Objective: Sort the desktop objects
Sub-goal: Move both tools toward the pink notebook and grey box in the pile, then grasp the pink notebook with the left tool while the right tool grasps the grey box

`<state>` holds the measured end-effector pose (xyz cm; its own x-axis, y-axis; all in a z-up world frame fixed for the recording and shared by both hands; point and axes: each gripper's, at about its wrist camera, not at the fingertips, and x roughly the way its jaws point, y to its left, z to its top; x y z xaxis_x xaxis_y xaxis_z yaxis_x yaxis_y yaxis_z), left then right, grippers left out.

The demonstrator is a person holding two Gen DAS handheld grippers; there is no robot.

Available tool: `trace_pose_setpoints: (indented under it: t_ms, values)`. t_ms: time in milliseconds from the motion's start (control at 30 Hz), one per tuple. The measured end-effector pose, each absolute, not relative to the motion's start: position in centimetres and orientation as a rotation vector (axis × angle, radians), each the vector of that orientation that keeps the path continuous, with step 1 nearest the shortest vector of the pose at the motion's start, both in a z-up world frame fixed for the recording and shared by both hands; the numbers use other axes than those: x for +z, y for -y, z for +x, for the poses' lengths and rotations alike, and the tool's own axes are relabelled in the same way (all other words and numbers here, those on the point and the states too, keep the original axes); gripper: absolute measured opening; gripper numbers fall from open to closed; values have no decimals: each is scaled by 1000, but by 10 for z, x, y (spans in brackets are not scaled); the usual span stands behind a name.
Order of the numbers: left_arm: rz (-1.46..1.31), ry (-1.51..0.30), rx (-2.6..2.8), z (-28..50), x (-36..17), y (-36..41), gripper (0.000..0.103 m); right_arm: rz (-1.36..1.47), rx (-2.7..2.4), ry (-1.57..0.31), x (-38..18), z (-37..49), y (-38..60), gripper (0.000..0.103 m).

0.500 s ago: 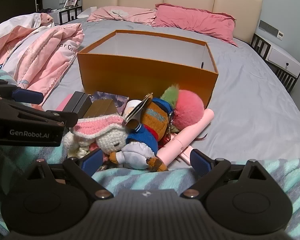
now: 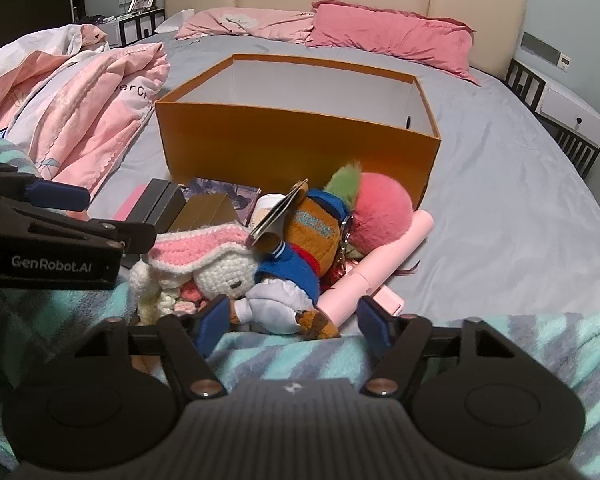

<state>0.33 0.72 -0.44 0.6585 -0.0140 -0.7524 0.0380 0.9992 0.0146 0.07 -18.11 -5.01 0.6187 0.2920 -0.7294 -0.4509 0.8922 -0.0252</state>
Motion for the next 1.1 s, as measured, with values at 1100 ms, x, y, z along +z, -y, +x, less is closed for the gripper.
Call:
trace_pose_setpoints:
  t_ms: [1100]
  values:
    - [-57, -1105, -21, 93, 11, -111, 58, -193, 680, -900, -45, 68, 78, 52]
